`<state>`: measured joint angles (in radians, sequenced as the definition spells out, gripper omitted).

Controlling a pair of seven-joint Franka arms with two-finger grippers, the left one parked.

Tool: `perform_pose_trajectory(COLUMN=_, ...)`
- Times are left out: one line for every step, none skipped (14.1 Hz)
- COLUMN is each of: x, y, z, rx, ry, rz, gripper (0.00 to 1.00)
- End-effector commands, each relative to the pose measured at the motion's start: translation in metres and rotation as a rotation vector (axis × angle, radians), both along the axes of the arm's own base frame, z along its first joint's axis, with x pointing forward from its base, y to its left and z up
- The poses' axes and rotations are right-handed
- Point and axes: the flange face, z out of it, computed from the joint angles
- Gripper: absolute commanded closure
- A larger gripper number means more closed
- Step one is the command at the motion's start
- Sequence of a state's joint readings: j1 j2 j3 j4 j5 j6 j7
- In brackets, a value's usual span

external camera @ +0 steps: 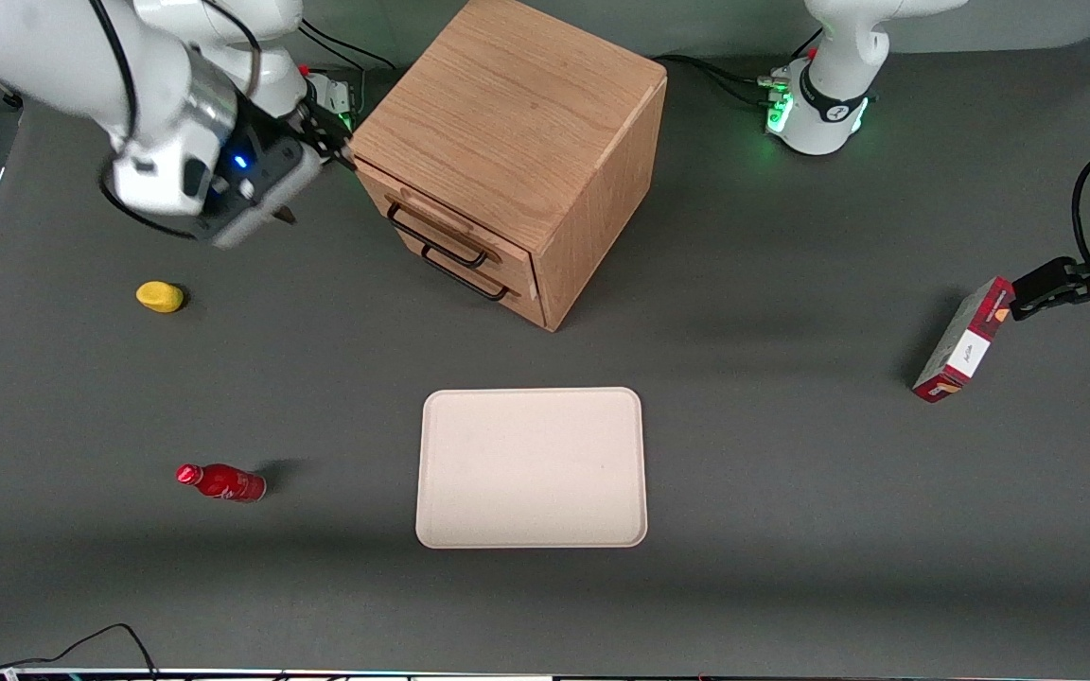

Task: Close top drawer

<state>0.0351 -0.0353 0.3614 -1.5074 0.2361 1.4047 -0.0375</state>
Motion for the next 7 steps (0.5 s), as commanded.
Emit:
perform_pose_trajectory(x=-0.046, y=-0.019, z=0.048, rx=-0.134, ry=-0.069, rz=-0.259, gripper=0.0)
perform_pose_trajectory(x=-0.05, y=-0.028, z=0.049, rx=-0.193, ry=-0.069, rz=-0.318, gripper=0.0)
perform_pose_trajectory(x=-0.046, y=-0.045, z=0.049, rx=-0.231, ry=-0.069, rz=-0.359, gripper=0.0)
perform_pose_trajectory(x=-0.035, y=-0.076, z=0.048, rx=-0.24, ry=-0.057, rz=-0.412, gripper=0.0)
perform_pose_trajectory(x=-0.021, y=-0.106, z=0.044, rx=-0.235, ry=-0.04, rz=-0.468, gripper=0.0)
perform_pose_trajectory(x=-0.009, y=-0.13, z=0.039, rx=-0.23, ry=-0.021, rz=-0.511, gripper=0.0)
perform_pose_trajectory(x=-0.001, y=-0.146, z=0.036, rx=-0.226, ry=-0.012, rz=-0.536, gripper=0.0)
